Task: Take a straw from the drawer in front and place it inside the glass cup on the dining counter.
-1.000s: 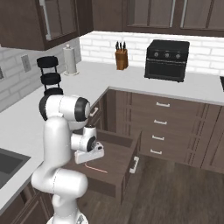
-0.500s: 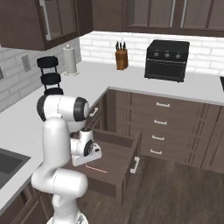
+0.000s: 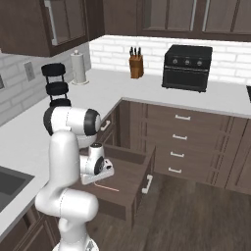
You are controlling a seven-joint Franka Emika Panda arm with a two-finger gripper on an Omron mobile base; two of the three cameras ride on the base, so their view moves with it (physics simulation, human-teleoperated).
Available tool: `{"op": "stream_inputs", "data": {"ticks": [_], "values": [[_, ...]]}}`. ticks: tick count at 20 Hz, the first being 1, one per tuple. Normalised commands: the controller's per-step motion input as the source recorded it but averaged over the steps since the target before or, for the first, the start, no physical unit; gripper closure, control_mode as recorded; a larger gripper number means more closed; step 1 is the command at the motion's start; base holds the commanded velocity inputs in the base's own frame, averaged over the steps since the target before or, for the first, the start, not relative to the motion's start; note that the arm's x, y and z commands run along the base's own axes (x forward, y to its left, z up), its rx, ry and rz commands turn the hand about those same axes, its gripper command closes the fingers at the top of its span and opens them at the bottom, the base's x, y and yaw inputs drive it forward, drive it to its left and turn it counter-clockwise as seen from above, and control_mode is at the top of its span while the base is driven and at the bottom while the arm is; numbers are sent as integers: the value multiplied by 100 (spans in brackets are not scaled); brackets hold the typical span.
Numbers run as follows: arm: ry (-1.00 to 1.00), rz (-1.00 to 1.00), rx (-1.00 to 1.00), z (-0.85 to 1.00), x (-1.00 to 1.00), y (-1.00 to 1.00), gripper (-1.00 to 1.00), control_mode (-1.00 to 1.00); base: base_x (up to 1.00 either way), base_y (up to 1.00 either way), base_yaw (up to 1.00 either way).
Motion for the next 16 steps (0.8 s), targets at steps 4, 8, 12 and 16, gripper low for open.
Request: {"op": "stream_inputs", "data": {"ticks": [4, 8, 12, 16], "values": [[-6, -6, -3, -44, -22, -4, 100, -100, 0, 0, 0], [-8, -7, -2, -28, -27, -3, 100, -100, 0, 0, 0], [-4, -8, 0, -1, -28, -4, 100, -100, 0, 0, 0], [1, -11, 2, 14, -2, -8, 100, -100, 0, 0, 0]]}}
